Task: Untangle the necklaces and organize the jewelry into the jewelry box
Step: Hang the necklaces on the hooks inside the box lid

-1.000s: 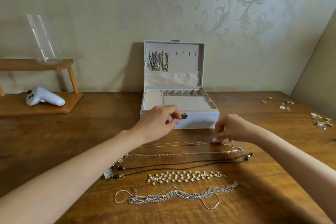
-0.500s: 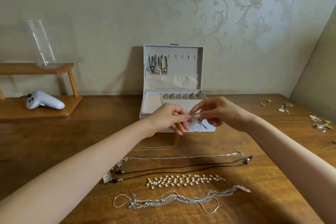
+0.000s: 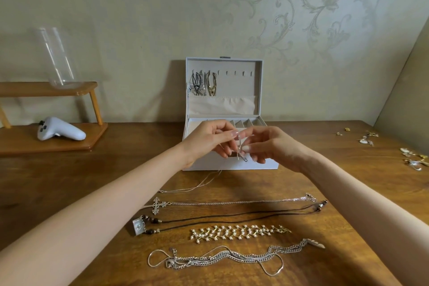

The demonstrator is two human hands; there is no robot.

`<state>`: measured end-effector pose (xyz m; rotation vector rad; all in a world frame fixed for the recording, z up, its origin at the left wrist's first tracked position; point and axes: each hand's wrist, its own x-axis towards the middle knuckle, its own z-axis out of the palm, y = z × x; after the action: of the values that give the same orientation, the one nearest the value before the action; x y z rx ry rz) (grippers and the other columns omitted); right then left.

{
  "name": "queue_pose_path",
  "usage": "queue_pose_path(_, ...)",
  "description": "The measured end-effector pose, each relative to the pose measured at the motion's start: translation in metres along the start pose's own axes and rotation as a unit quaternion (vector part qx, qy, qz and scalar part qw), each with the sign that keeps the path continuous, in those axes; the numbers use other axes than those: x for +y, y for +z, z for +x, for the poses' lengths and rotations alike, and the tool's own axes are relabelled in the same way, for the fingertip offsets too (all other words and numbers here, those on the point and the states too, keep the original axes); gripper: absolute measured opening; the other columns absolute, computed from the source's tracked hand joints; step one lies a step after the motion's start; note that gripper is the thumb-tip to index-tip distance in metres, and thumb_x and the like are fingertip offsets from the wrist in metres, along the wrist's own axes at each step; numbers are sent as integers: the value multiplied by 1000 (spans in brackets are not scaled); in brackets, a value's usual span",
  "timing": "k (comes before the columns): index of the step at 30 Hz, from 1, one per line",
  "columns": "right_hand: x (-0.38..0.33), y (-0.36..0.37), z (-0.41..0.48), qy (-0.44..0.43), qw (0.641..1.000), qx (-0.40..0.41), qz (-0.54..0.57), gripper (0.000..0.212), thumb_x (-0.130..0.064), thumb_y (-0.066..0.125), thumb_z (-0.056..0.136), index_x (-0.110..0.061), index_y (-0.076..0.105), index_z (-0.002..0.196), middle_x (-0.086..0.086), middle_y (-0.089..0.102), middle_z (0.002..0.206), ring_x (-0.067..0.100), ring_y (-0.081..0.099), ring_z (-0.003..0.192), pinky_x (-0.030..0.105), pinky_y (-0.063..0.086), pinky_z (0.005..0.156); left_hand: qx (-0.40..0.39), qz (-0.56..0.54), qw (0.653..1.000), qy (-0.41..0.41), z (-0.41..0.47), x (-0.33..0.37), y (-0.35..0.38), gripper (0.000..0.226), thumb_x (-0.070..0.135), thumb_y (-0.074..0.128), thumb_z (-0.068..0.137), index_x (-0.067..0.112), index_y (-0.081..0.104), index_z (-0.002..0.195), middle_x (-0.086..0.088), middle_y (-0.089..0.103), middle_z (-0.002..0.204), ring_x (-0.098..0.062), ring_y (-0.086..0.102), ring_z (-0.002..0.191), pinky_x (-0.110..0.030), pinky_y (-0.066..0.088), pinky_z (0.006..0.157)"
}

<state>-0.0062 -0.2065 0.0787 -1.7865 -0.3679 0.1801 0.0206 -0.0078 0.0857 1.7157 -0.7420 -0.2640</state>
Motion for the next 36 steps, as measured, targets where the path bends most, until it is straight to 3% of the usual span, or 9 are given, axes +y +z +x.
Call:
queue_pose_path(3,1,-2,1,1,1000,28,10,13,-5,64,81,-7,66,94,9,63,77,17,58,65,22,47,55,14,-3,1000,1,-1,-1,-5,12,9,50,95,8,59,87,0,67,68,-9,59,56,-20,51,56)
queue_pose_path(7,2,2,1,4,1000,-2,12,29,-23,69,81,-12,61,106,12,66,99,25,65,81,29,53,69,24,-18,1000,-4,1,0,-8,11,10,50,95,8,59,88,-2,70,73,-9,60,59,-20,52,57)
queue_pose_path(10,5,11,3,-29,999,-27,17,33,-9,72,76,-8,57,106,20,66,100,27,67,85,29,54,71,22,-28,999,2,2,2,-7,12,11,50,95,8,59,88,-4,70,75,-10,60,61,-20,51,58)
queue_pose_path(15,6,17,7,-56,996,47,58,12,9,63,80,0,59,87,8,68,70,16,67,63,24,55,62,30,-29,999,13,3,3,-8,11,11,51,95,7,59,88,-4,67,74,-9,59,59,-20,50,57)
queue_pose_path(17,5,15,9,-56,993,71,78,10,7,63,79,3,59,87,5,67,66,16,65,60,24,55,61,43,-31,998,15,3,3,-9,12,10,52,94,6,60,87,-3,64,72,-7,58,59,-20,50,56)
queue_pose_path(21,4,16,10,-39,989,69,127,26,-9,67,72,2,58,95,13,69,75,20,66,68,27,56,67,55,-27,998,19,3,2,-11,12,11,52,94,6,62,88,-3,62,72,-7,57,59,-20,51,56)
queue_pose_path(28,1,10,14,-43,988,80,122,24,8,62,78,-6,61,97,7,63,71,17,62,65,24,54,65,100,-30,994,33,8,1,-16,12,8,53,94,6,61,85,-3,63,70,-5,57,57,-18,49,53)
queue_pose_path(31,-4,7,17,-44,985,104,133,27,2,67,72,-9,61,96,6,64,75,17,63,67,25,52,67,126,-10,992,24,13,-2,-21,13,9,53,94,5,63,87,-2,63,70,-5,56,56,-18,49,53)
queue_pose_path(36,-11,-5,35,-39,968,157,191,18,3,55,87,-12,59,95,2,65,74,17,64,73,24,50,70,161,36,986,-19,31,-8,-30,14,11,55,93,9,63,82,-2,63,70,-7,54,58,-16,47,51)
